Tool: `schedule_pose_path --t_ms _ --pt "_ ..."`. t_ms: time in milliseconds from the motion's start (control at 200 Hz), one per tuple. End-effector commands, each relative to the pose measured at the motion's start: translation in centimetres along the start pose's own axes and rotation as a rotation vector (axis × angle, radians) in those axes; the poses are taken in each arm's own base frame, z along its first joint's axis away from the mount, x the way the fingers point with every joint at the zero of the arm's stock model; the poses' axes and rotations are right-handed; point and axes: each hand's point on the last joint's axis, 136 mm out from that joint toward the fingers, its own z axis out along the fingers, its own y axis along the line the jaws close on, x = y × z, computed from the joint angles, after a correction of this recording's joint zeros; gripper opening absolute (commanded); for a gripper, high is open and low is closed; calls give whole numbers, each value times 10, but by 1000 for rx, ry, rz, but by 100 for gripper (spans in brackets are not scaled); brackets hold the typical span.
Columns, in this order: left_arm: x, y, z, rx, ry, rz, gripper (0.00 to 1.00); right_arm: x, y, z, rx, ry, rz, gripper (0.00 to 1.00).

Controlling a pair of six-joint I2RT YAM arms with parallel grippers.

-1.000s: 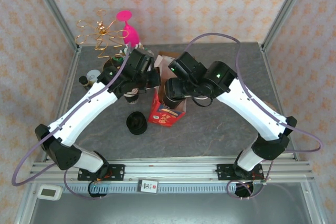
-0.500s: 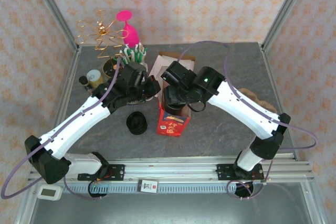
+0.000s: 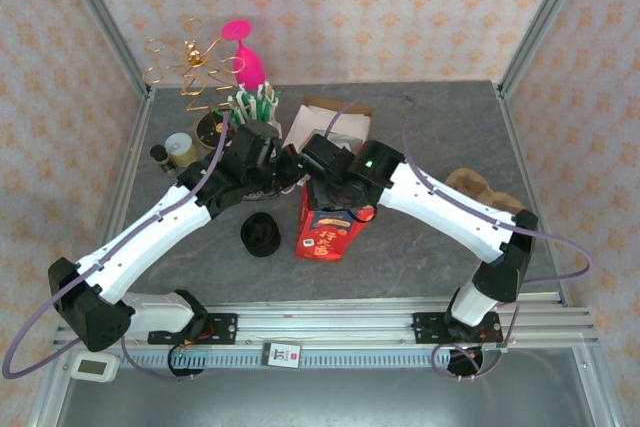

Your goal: Pack the takeout coffee

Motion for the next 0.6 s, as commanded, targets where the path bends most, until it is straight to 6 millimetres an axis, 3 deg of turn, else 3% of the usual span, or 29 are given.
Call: schedule_pose_path --t_ms 0,265,405,596 --pt "-8 1 -4 11 -39 -6 2 10 -10 10 58 26 -12 66" --pt "-8 9 -7 -15 -53 5 3 16 -15 25 72 81 -15 66" --pt "-7 6 -6 8 -42 6 2 18 -4 29 23 103 -20 66" --pt "-6 13 -3 -12 -43 11 3 25 -4 39 18 139 -32 66"
